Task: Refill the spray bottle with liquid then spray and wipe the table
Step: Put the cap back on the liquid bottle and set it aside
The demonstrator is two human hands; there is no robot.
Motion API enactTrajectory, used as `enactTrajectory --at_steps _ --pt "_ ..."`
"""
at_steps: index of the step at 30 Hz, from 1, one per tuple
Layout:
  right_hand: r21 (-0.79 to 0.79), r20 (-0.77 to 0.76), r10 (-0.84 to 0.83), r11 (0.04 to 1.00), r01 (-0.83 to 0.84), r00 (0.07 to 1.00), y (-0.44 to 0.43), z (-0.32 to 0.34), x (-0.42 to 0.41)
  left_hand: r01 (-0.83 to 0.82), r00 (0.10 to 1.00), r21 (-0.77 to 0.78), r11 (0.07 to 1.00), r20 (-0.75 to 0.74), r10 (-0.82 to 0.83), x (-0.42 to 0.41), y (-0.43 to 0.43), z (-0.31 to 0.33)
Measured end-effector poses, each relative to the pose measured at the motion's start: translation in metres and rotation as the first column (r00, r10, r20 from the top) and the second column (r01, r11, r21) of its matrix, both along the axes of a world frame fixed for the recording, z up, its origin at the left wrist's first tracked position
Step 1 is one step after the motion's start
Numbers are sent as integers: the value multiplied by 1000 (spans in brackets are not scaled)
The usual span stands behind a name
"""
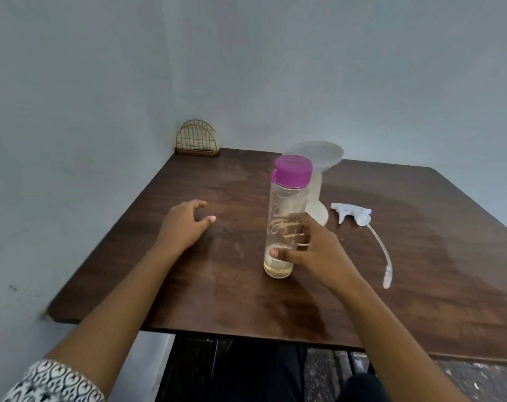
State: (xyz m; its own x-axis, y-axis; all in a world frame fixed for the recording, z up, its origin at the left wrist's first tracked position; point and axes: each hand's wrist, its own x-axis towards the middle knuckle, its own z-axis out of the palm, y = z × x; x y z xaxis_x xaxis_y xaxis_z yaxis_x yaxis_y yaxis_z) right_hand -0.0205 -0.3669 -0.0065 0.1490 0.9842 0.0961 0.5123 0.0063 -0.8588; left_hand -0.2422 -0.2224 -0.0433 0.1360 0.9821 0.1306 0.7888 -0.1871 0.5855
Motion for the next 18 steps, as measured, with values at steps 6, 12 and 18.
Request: enactTrajectory --at_steps 6,12,18 --pt "40 -46 -4 999 6 999 99 14 -51 -84 956 -38 996 -284 70 -7 96 -14" --pt "45 -90 -199 978 203 976 241 15 -71 -20 927 -79 997 -376 -11 -6 157 -22" --pt "16 -15 -281 960 281 960 369 7 -69 -2 914 -69 998 -405 -26 -4 196 -30"
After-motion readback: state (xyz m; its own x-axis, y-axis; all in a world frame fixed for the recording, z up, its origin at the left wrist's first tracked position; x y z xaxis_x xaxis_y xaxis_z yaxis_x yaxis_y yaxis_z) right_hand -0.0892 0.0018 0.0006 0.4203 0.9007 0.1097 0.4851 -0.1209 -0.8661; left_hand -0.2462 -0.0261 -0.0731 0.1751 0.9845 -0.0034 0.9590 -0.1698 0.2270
